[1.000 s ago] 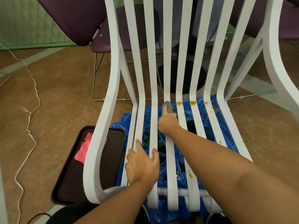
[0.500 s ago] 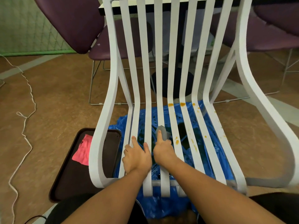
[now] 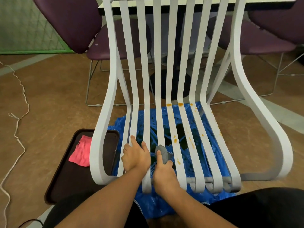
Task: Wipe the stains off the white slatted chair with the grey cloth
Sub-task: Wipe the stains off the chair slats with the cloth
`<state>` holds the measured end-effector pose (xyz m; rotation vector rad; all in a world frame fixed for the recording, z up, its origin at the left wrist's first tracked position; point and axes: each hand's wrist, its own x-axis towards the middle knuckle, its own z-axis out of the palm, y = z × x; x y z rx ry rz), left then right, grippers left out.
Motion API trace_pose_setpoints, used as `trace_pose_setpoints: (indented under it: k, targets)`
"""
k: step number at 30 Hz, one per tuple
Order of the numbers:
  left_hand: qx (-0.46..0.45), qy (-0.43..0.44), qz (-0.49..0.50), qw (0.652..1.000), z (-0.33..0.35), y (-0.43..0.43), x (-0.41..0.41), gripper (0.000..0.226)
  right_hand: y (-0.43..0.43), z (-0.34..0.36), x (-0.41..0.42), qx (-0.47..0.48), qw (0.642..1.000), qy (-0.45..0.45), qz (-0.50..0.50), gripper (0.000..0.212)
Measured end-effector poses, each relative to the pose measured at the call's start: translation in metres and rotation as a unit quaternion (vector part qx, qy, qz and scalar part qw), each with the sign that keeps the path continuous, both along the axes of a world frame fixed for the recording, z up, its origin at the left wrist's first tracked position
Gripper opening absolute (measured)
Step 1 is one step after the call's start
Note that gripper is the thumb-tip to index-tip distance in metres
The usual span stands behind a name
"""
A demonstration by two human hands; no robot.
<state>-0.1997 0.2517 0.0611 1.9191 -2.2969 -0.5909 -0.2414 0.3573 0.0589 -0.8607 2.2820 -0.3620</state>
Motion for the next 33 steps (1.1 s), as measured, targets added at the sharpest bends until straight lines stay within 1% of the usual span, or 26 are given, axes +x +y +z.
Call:
trace_pose_setpoints:
  k: [1,4,6,8,11,13,16,22,25,28,33]
  targets:
    - [-0.001,-0.002,0.000,1.000,0.000,0.000,0.000,0.061,-0.003,-0.001,-0.001,0.004,1.000,0.005,-0.002,0.089]
    - [-0.001,-0.006,0.001,1.000,0.001,0.000,-0.001,0.062,-0.018,0.003,-0.009,-0.017,0.999,-0.016,-0.043,0.076]
    - [0.000,-0.010,0.001,1.000,0.001,0.000,-0.002,0.062,-0.032,0.004,-0.020,-0.032,0.997,-0.022,-0.061,0.074]
    - [0.000,-0.015,0.003,1.000,0.001,-0.001,-0.002,0.062,-0.049,0.007,-0.032,-0.027,0.997,-0.027,-0.063,0.075]
    - [0.000,-0.013,0.008,1.000,-0.001,-0.001,-0.003,0.062,-0.076,0.009,-0.050,0.015,0.999,-0.013,-0.040,0.083]
    - [-0.005,-0.010,0.008,1.000,-0.002,-0.001,-0.002,0.063,-0.093,0.009,-0.062,0.018,0.999,0.004,-0.036,0.081]
    - [-0.008,-0.004,0.011,1.000,-0.005,-0.002,-0.003,0.062,-0.118,0.007,-0.080,0.037,0.999,0.029,-0.023,0.086]
    - [-0.004,0.004,0.014,1.000,-0.004,-0.001,-0.004,0.063,-0.169,0.004,-0.119,0.055,0.998,0.036,-0.023,0.094]
    - [-0.006,0.002,0.017,1.000,-0.008,-0.003,-0.004,0.064,-0.191,0.002,-0.135,0.056,0.998,0.037,-0.009,0.093]
    - [-0.005,0.010,0.020,1.000,-0.011,-0.003,-0.003,0.064,-0.208,-0.002,-0.148,0.064,0.996,0.060,0.013,0.094]
    - [-0.006,0.017,0.020,1.000,-0.011,-0.003,-0.002,0.064,-0.221,-0.007,-0.160,0.028,0.997,0.069,0.009,0.086]
